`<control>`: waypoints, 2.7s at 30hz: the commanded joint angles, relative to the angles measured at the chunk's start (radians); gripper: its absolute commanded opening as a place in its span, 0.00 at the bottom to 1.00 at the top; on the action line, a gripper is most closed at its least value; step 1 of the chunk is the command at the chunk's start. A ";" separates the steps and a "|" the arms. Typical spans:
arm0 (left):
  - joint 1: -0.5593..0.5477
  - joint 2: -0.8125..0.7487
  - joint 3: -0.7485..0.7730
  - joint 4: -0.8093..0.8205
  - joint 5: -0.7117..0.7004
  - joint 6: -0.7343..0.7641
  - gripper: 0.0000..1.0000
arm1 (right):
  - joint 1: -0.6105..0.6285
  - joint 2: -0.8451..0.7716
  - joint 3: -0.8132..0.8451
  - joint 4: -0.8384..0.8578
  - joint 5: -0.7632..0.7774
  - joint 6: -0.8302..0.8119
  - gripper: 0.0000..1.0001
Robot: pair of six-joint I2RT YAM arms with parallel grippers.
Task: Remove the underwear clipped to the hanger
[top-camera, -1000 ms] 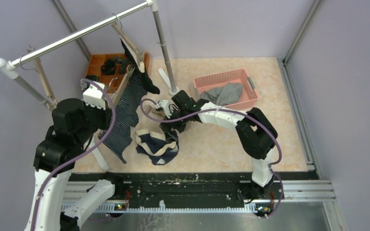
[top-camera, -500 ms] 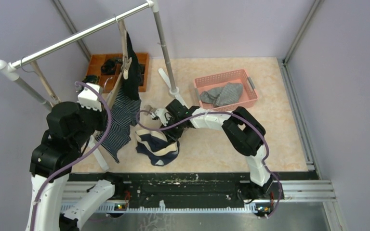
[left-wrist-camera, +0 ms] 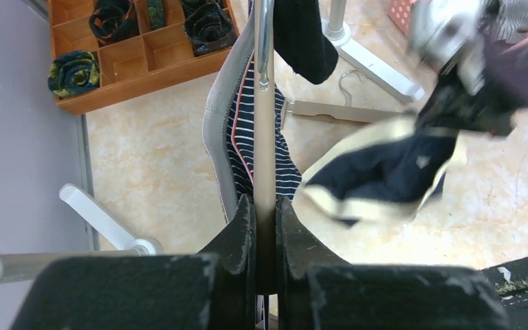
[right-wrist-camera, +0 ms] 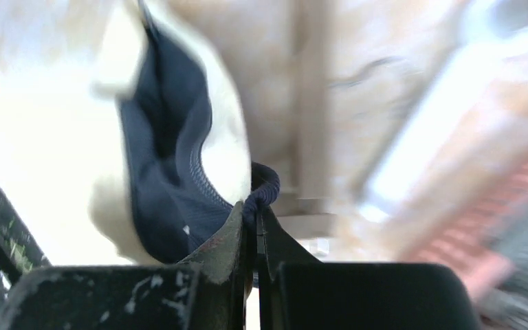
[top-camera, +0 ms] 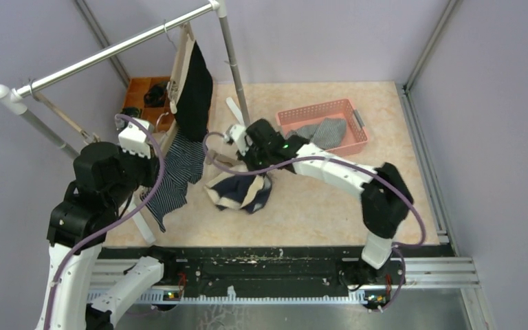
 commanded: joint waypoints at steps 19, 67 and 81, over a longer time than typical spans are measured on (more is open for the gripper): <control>0.004 0.059 -0.021 -0.003 0.402 0.040 0.00 | -0.328 -0.214 0.154 0.286 0.655 -0.062 0.00; 0.004 0.073 -0.070 0.129 0.701 0.202 0.00 | -0.528 -0.230 0.442 -0.326 -0.585 -0.237 0.67; 0.004 0.127 -0.082 0.194 0.739 0.196 0.00 | -0.444 -0.246 0.465 -0.339 -0.697 -0.240 0.68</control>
